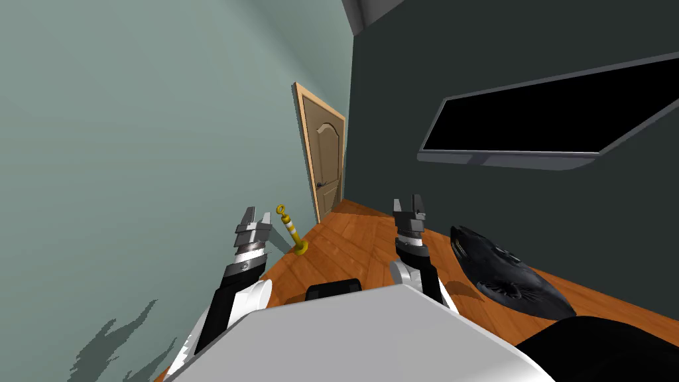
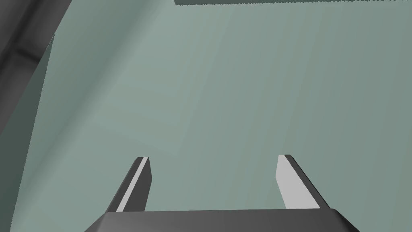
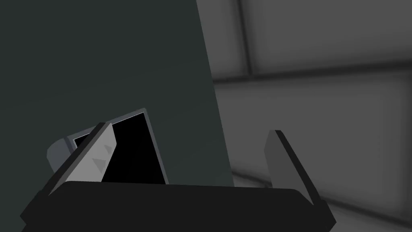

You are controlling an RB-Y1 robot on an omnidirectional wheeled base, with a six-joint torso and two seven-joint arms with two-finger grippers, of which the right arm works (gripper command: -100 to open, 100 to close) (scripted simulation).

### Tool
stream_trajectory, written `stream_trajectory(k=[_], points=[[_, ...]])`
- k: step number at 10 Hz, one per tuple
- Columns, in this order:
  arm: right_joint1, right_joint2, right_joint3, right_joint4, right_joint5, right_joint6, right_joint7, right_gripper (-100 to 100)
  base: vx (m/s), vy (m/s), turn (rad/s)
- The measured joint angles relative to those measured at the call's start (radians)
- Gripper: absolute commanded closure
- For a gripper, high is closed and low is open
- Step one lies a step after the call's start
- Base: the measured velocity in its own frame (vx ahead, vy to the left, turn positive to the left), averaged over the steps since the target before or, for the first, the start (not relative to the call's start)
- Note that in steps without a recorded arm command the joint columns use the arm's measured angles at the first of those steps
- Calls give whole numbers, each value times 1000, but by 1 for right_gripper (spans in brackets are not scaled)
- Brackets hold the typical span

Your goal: Pull the door open

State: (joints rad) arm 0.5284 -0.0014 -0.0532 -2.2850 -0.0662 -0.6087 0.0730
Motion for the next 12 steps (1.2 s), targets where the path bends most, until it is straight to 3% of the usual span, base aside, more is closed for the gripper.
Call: stream_trajectory(k=[5,12], points=[[-50,-31,-1,100,-4,-1,-11,-100,98,-20,106],[-117,-59,5,246,-5,-16,-21,-100,84,-36,111]])
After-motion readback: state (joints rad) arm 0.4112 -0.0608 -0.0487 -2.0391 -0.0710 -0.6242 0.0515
